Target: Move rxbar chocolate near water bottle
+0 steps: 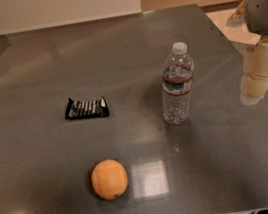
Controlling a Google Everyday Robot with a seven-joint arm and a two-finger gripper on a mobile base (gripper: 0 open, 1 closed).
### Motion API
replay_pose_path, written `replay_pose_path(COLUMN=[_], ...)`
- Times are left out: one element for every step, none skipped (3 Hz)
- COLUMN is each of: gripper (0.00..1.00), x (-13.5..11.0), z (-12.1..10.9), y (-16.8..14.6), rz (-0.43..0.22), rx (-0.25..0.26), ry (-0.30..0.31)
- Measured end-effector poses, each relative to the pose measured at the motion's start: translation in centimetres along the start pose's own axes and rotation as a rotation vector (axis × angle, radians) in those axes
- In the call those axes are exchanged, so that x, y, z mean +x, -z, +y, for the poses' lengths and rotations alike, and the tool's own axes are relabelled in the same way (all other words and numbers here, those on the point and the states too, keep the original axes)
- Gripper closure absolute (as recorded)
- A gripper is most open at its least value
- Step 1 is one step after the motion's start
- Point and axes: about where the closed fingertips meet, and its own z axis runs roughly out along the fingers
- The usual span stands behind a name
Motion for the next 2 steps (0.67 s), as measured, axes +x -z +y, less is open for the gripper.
replay_pose_path(gripper=[0.0, 0.0], x=[-2.2, -5.2], z=[-1.7, -3.1], y=[-0.8, -1.4], rz=[-0.025, -0.058], rx=[-0.025, -0.041], ry=[0.029, 0.068])
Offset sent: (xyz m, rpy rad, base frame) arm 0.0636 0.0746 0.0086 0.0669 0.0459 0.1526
